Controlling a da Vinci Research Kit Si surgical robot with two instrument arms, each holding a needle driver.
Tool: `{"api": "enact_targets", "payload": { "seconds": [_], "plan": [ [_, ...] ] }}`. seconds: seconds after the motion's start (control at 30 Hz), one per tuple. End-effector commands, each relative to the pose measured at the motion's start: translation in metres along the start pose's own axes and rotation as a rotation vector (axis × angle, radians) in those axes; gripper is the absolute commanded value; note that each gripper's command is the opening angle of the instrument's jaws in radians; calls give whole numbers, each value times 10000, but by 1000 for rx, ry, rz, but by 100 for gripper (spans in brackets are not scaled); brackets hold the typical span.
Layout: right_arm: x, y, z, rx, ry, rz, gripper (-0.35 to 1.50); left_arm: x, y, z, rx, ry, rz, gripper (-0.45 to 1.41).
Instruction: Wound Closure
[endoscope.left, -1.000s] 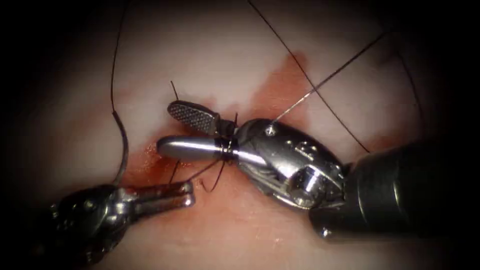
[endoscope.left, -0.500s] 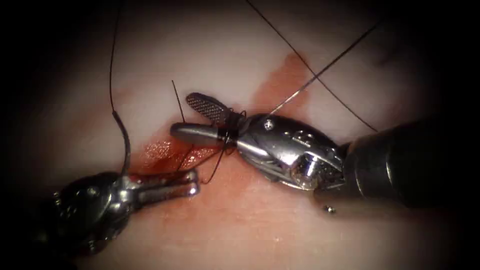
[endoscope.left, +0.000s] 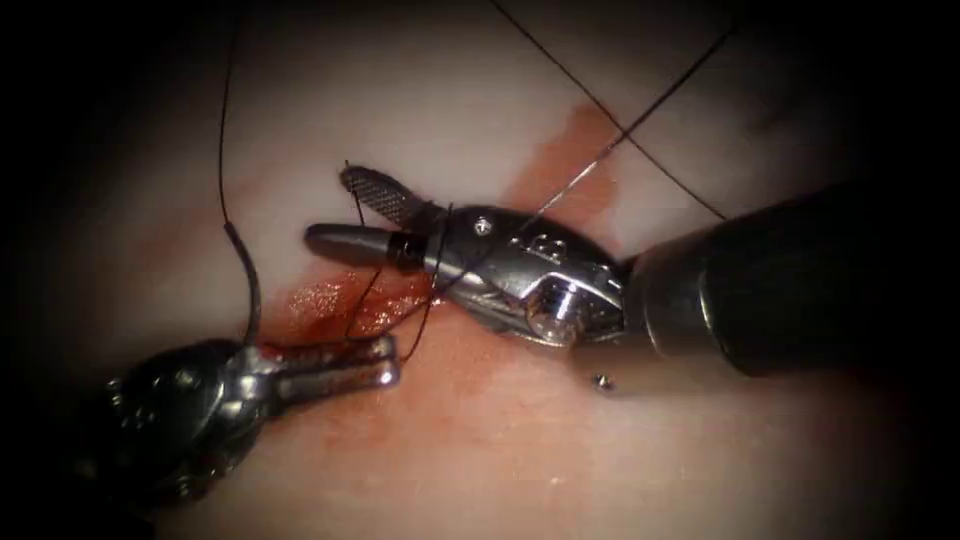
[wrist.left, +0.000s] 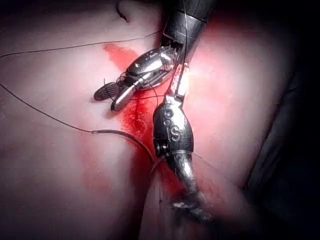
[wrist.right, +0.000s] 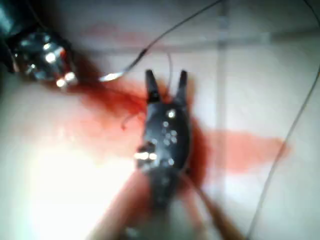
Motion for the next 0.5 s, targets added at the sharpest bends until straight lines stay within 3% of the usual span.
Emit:
{"api": "enact_targets", "payload": {
  "seconds": [0.03,0.07,0.1,0.5],
  "plan": [
    [-11,-4,8,6,-9,4,22,-8,3,2,-2,1,-3,-45],
    [-13,-3,8,20,-23,14,-18,-8,3,2,-2,1,-3,-45],
    [-15,-2,8,34,-40,18,-35,-8,3,2,-2,1,-3,-45],
    [0,-6,-18,-67,-85,40,-35,4,-2,-7,0,-7,-15,-45]
  ]
}}
